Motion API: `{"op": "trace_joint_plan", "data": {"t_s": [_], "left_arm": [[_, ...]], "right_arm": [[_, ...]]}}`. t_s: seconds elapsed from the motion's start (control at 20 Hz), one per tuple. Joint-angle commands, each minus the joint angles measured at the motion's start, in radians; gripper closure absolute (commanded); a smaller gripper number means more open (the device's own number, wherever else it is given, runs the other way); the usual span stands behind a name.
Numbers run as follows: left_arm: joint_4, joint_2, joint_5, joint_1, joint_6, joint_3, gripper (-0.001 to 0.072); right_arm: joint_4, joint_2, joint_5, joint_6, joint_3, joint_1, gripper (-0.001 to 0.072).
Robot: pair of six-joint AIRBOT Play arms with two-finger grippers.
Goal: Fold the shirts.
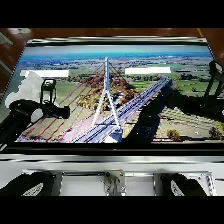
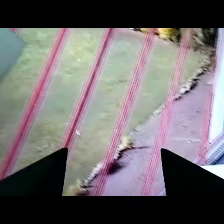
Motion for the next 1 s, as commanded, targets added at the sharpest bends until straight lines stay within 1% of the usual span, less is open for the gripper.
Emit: {"op": "trace_joint_plan", "data": {"t_s": [0.0,0.05,0.1,0.2,0.3,0.35,0.5,0.65,0.8,0.95], "left_arm": [[0.225,-0.085,0.07,0.187,0.0,0.085,-0.0012],[0.204,-0.121,0.079,0.302,-0.001,0.146,-0.0012],[0.14,-0.162,0.113,0.42,0.0,0.209,-0.001],[-0.084,-0.261,0.192,0.62,0.011,0.319,0.0],[-0.283,-0.378,0.161,0.746,0.108,0.418,0.0],[-0.323,-0.434,0.133,0.784,0.139,0.455,-0.0001],[-0.335,-0.564,0.074,0.85,0.143,0.531,-0.0002],[-0.336,-0.613,0.064,0.865,0.143,0.534,-0.0013],[-0.422,-0.651,0.05,0.85,0.211,0.534,-0.0013],[-0.435,-0.663,0.023,0.838,0.23,0.534,-0.0013]], "right_arm": [[0.015,-0.044,0.109,0.046,0.0,0.001,0.0077],[0.026,-0.058,0.132,0.047,0.0,0.001,0.0077],[0.042,-0.072,0.148,0.047,0.0,0.001,0.0077],[0.081,-0.099,0.156,0.047,0.0,0.001,0.0077],[0.117,-0.122,0.156,0.047,0.0,0.001,0.0077],[0.135,-0.128,0.155,0.047,0.0,0.001,0.0077],[0.156,-0.133,0.155,0.047,0.0,0.001,0.0077],[0.147,-0.133,0.146,0.045,0.0,0.001,0.0077],[0.128,-0.133,0.136,0.045,0.0,0.001,0.0077],[0.127,-0.133,0.135,0.045,0.0,0.001,0.0077]]}}
